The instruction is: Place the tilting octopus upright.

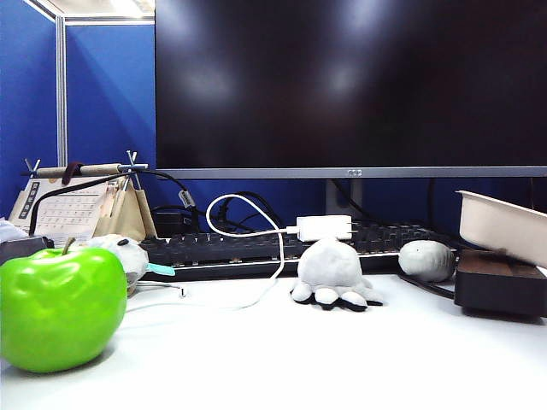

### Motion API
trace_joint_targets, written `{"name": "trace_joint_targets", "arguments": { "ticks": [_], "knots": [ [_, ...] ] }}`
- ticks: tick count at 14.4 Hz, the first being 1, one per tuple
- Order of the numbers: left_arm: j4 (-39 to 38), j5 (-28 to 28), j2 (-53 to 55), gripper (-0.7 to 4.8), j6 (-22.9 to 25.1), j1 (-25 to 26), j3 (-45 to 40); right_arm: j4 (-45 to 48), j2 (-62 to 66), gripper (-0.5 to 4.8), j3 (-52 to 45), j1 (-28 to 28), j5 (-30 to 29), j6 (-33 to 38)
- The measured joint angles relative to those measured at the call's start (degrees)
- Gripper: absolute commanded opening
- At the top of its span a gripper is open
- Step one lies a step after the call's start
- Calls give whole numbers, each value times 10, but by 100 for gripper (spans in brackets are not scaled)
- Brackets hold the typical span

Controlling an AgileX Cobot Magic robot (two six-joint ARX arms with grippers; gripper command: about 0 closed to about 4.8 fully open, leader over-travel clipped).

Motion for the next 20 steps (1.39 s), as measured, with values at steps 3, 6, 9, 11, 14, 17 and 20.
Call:
{"name": "trace_joint_targets", "arguments": {
  "ticks": [3,6,9,11,14,17,20],
  "knots": [
    [0,0,0,-5,0,0,0,-10,-16,-1,0,-60,0,0],
    [0,0,0,-4,0,0,0,-6,-59,-1,0,-82,0,0],
    [0,0,0,-5,0,0,0,-1,-114,-1,-7,-82,-19,1],
    [0,0,0,-4,0,0,0,-1,-180,-1,-43,-81,-66,1],
    [0,0,0,-5,0,0,0,0,-270,-1,-119,-81,-83,1],
    [0,0,0,-4,0,0,0,1,-354,-1,-201,-81,-85,1],
    [0,0,0,-4,0,0,0,1,-379,-1,-271,-81,-85,3]
  ]
}}
